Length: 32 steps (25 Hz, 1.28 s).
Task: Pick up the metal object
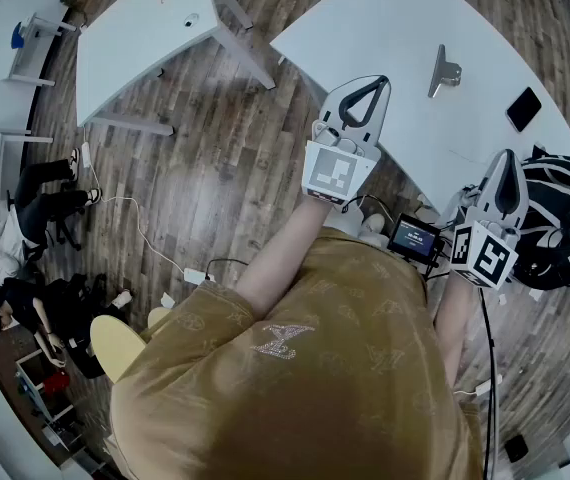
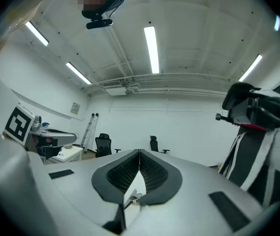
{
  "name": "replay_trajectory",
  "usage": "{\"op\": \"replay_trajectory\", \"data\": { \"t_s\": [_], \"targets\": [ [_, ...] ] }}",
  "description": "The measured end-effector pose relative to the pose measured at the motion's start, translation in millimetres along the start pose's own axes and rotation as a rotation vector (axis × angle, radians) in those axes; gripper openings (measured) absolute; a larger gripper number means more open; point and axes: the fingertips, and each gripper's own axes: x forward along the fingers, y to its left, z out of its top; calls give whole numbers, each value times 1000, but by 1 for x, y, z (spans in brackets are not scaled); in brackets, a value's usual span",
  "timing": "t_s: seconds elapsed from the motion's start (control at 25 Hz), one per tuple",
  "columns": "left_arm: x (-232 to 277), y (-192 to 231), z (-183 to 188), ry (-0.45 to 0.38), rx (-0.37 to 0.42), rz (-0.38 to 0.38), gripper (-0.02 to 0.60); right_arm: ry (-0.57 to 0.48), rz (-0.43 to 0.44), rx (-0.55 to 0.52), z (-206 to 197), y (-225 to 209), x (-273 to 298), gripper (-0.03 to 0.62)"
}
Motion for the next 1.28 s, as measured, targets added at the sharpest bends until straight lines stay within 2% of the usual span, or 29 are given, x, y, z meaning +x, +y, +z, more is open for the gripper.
{"op": "replay_trajectory", "data": {
  "t_s": [0.28, 0.68, 0.96, 1.16, 1.28],
  "targets": [
    [23, 7, -8, 7, -14, -37, 6, 39, -55, 7, -8, -9, 17, 9],
    [49, 22, -22, 16, -10, -93, 6, 74, -82, 21, -21, -2, 42, 9],
    [61, 36, -30, 26, -24, -80, 6, 111, -79, 31, -31, 3, 52, 9],
    [75, 43, -30, 24, -20, -61, 6, 54, -46, 42, -22, 0, 69, 9],
    [87, 46, -31, 28, -13, -48, 6, 55, -43, 42, -25, -9, 84, 9]
  ]
}}
